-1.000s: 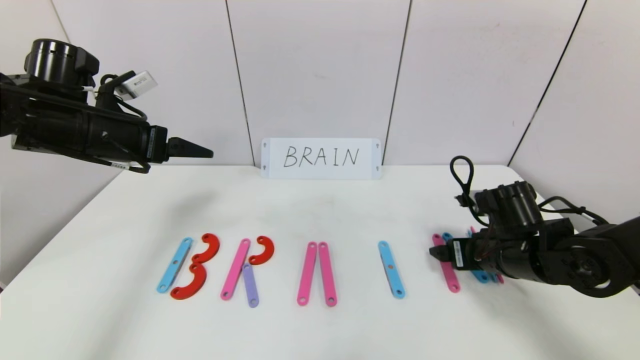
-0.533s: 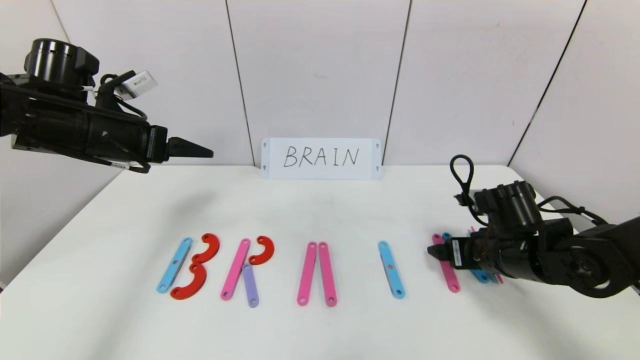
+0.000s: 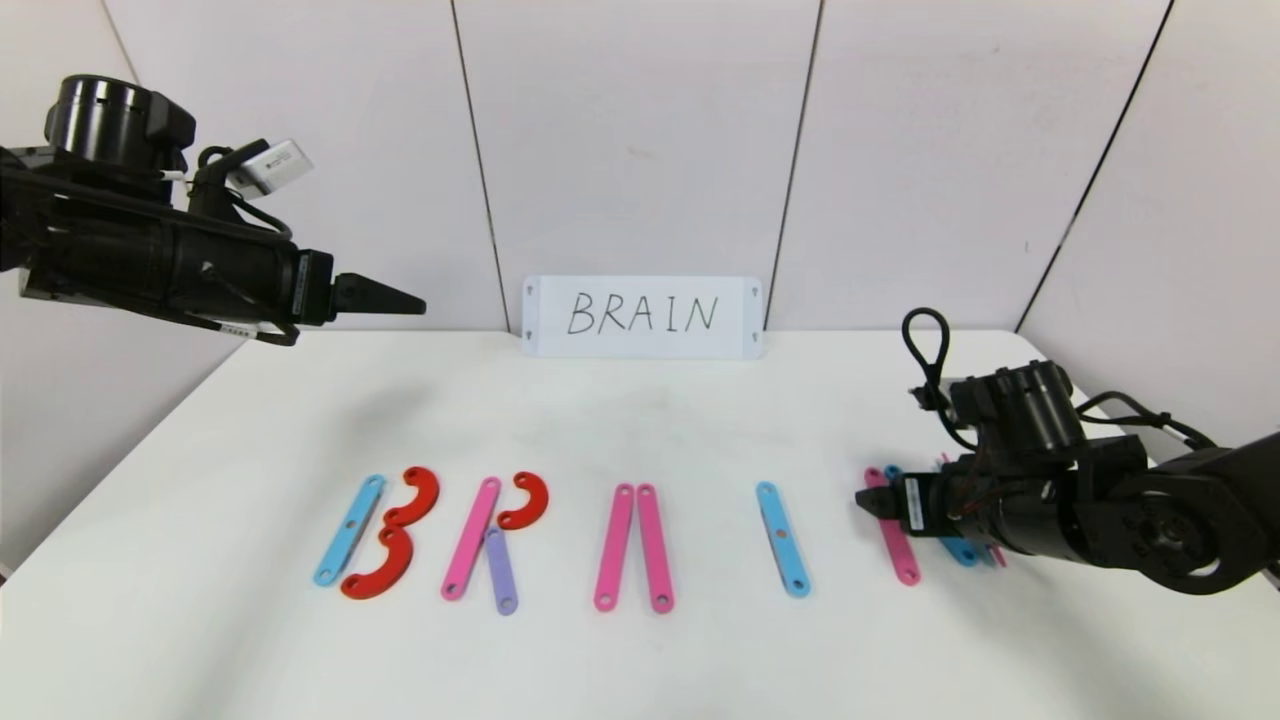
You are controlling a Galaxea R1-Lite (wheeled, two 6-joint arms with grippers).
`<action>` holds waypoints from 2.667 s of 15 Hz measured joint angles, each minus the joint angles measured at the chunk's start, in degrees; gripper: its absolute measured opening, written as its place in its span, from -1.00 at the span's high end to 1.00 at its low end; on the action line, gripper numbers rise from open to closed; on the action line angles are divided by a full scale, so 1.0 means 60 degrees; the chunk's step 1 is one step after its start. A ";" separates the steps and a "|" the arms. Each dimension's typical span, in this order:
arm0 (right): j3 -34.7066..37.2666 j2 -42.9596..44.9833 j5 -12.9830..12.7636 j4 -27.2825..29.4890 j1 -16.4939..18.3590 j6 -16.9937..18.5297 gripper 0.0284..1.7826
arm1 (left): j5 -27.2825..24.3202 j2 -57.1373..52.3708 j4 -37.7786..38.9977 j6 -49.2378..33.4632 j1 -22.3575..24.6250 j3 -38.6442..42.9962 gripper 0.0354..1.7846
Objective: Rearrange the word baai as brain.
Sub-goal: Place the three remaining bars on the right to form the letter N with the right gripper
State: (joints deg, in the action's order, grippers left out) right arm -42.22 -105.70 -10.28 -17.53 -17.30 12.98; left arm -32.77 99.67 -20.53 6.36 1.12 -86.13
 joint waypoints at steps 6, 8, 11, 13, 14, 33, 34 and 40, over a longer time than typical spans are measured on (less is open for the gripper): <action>0.0016 0.0240 -0.0010 0.0061 0.0091 -0.0014 -0.95 | 0.0000 -0.0018 0.0000 0.0004 0.0000 0.0000 -0.95; 0.0049 0.0175 0.0008 0.0065 0.0136 -0.0006 -0.95 | -0.0004 -0.0018 -0.0004 0.0008 0.0000 0.0000 -0.95; 0.0073 0.0073 0.0008 0.0014 0.0136 0.0000 -0.95 | 0.0000 -0.0022 -0.0004 0.0004 0.0000 0.0000 -0.95; 0.0085 0.0033 0.0010 -0.0004 0.0128 0.0000 -0.95 | 0.0000 -0.0022 -0.0004 0.0008 0.0000 0.0000 -0.95; 0.0085 0.0022 0.0008 -0.0016 0.0118 -0.0002 -0.95 | 0.0000 -0.0022 -0.0004 0.0004 0.0000 0.0000 -0.95; 0.0077 -0.0179 0.0018 -0.0049 0.0035 0.0022 -0.95 | 0.0000 -0.0022 -0.0004 0.0004 0.0000 0.0000 -0.95; 0.0063 -0.0138 0.0022 -0.0055 0.0016 0.0022 -0.95 | 0.0000 -0.0022 -0.0004 0.0000 0.0000 0.0000 -0.95; -0.0087 0.0201 -0.0026 -0.0018 0.0091 -0.0014 -0.95 | 0.0000 -0.0022 -0.0004 0.0000 0.0000 0.0000 -0.95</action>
State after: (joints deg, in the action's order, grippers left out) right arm -42.74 -104.50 -10.44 -17.64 -16.75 12.90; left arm -32.77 99.54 -20.55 6.36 1.12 -86.13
